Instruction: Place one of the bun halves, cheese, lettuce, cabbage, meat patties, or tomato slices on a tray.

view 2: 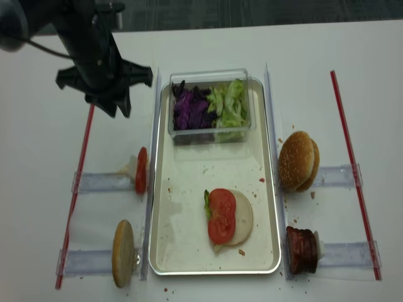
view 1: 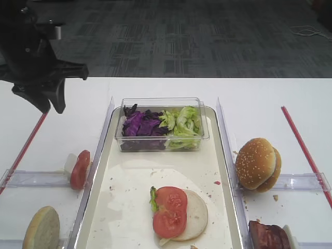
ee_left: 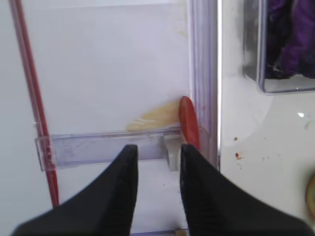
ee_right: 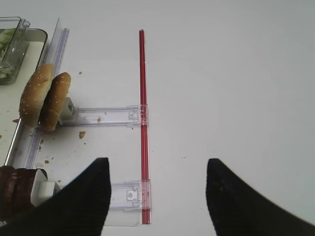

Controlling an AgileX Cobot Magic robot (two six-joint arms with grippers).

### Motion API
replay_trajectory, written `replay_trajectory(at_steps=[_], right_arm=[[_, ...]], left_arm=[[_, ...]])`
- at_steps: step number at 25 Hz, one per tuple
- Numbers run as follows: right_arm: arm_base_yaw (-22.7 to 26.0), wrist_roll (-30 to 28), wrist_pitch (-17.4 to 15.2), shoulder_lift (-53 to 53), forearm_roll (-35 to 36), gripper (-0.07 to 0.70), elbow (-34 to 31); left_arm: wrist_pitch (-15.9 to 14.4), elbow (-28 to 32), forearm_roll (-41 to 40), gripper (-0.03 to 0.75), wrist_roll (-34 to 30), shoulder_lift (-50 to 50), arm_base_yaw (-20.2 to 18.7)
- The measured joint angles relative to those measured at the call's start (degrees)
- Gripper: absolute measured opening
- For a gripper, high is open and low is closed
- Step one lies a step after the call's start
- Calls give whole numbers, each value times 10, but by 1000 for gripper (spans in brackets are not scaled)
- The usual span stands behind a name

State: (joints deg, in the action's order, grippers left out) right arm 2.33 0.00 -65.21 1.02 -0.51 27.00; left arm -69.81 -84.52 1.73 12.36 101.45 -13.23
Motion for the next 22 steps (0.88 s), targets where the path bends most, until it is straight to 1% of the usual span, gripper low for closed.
replay_trajectory(at_steps=[3,6,8,10,13,15,18,22], right_arm=[[0,0,0,0,0,466,0],[0,0,0,0,0,466,0],[0,0,0,0,0,466,0],[0,0,0,0,0,466,0],[0,0,0,0,0,466,0],[0,0,0,0,0,466,0],[0,0,0,0,0,466,0],[0,0,0,0,0,466,0]], left_arm=[[-1,0,-1,230,-14,-9,22],[-3,2,-4,234,-26,-20,31],[-4,5,-9,248,-28,-27,33],[-3,12,-17,279,-33,-33,35],[-3,46,-21,358,-37,-49,45],[-3,80,-23,400,-38,-66,51],[-3,129,-29,421,-38,-97,58],[-3,189,-34,423,-38,-149,60]])
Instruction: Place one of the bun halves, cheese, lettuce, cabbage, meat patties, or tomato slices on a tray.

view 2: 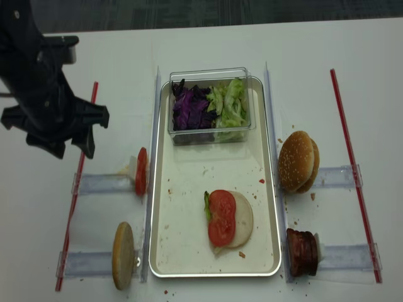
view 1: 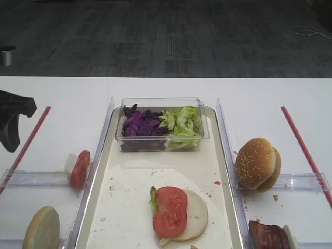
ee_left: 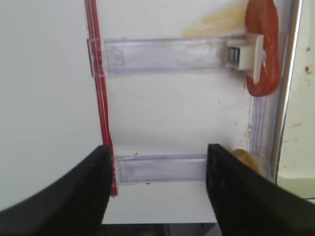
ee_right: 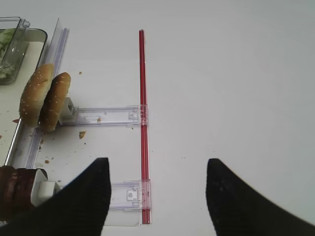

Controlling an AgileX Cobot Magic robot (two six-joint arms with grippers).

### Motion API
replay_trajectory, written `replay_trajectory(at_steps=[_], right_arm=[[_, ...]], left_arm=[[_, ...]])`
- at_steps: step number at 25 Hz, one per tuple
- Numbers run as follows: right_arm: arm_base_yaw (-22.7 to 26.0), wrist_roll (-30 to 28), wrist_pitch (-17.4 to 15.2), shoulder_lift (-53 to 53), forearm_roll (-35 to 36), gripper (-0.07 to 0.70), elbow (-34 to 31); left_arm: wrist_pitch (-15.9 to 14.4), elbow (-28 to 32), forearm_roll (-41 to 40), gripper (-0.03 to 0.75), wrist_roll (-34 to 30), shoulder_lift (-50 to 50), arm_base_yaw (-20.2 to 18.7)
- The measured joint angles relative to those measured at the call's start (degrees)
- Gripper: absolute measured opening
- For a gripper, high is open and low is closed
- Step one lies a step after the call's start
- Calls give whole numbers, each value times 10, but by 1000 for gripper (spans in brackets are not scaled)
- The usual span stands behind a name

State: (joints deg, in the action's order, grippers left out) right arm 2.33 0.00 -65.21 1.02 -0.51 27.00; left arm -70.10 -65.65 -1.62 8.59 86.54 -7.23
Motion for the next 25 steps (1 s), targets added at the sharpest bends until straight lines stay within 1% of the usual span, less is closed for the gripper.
replay_trajectory(at_steps=[8,13,17,25], right_arm=[[0,0,0,0,0,466,0],[0,0,1,0,0,466,0],[0,0,1,0,0,466,0],[0,0,1,0,0,466,0]], left_arm=[[0,101,-6,424,-4,-129,1],[-2,154,-7,424,-7,-223,1],[-5,174,-9,424,-20,-309,1],[-12,213,-10,424,-24,-473,2]])
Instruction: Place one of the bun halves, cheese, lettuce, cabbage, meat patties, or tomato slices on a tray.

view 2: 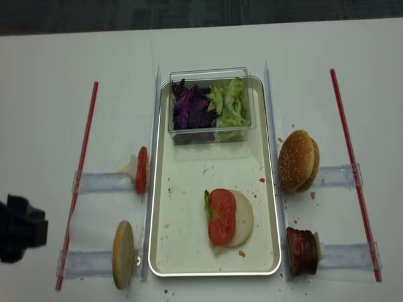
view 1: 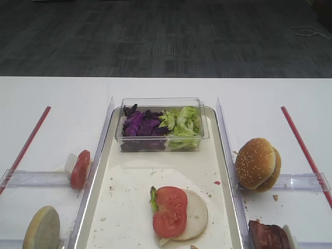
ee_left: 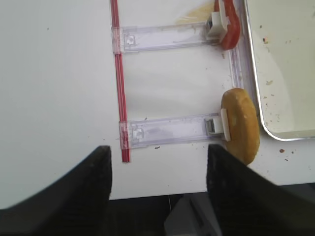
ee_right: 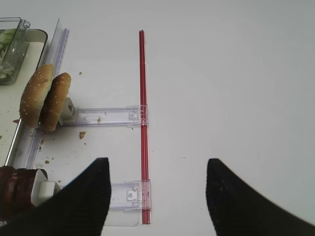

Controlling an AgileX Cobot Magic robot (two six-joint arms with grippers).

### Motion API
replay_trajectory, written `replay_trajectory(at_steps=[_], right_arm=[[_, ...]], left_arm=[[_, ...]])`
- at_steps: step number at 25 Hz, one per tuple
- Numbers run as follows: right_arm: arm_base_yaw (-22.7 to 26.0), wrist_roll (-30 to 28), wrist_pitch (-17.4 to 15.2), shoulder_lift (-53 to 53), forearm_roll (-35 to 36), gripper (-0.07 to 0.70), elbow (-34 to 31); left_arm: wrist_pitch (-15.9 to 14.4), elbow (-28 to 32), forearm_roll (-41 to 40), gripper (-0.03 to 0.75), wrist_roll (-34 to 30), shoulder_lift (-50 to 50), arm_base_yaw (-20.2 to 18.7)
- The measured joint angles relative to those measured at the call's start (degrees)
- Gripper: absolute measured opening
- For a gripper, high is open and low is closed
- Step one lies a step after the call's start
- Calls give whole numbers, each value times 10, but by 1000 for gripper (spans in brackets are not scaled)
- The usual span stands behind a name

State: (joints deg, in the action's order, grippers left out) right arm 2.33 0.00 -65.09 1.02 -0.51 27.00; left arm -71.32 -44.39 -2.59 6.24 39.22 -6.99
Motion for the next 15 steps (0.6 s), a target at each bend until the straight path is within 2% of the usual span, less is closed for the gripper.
replay_trajectory(at_steps=[15], right_arm=[[0,0,0,0,0,466,0]], left_arm=[[-6,125,0,424,-23,-322,0]])
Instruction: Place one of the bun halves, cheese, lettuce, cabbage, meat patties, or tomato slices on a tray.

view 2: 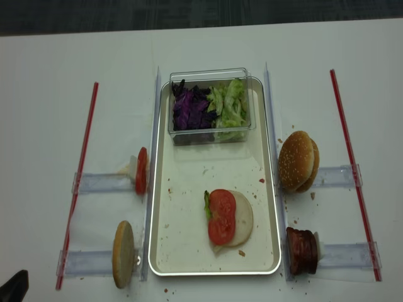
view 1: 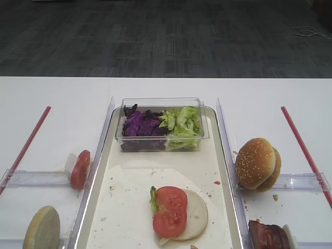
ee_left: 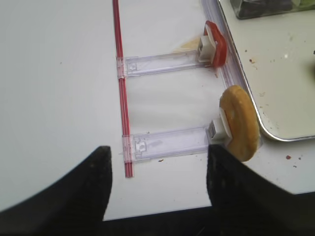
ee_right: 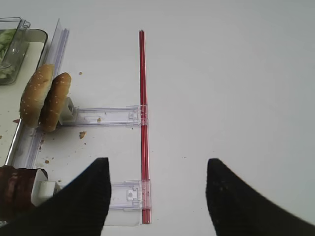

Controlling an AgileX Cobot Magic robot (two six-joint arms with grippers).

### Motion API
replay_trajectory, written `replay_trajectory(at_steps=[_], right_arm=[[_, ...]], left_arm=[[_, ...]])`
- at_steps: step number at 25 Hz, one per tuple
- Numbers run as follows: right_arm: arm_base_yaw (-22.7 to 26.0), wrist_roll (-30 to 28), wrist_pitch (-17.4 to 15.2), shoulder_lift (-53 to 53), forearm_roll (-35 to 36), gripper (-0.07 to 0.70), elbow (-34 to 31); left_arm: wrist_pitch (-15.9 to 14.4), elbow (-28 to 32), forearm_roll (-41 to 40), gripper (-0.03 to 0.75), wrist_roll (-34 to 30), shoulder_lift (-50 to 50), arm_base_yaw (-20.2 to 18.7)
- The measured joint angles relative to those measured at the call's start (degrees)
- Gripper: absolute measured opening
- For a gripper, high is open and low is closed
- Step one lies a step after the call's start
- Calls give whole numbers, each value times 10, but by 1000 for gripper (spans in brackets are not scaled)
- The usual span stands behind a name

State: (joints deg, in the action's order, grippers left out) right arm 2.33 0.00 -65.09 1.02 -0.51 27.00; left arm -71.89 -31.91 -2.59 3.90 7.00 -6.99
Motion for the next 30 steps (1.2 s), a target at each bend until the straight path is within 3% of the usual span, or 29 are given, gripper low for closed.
replay_trajectory(at_steps=[4,12,30], right_arm=[[0,0,0,0,0,466,0],[0,5,0,0,0,466,0],[0,7,0,0,0,466,0]], left_arm=[[3,20,0,424,-4,-70,0],[35,43,11,424,-18,-81,0],[39,44,13,423,-21,-81,0]])
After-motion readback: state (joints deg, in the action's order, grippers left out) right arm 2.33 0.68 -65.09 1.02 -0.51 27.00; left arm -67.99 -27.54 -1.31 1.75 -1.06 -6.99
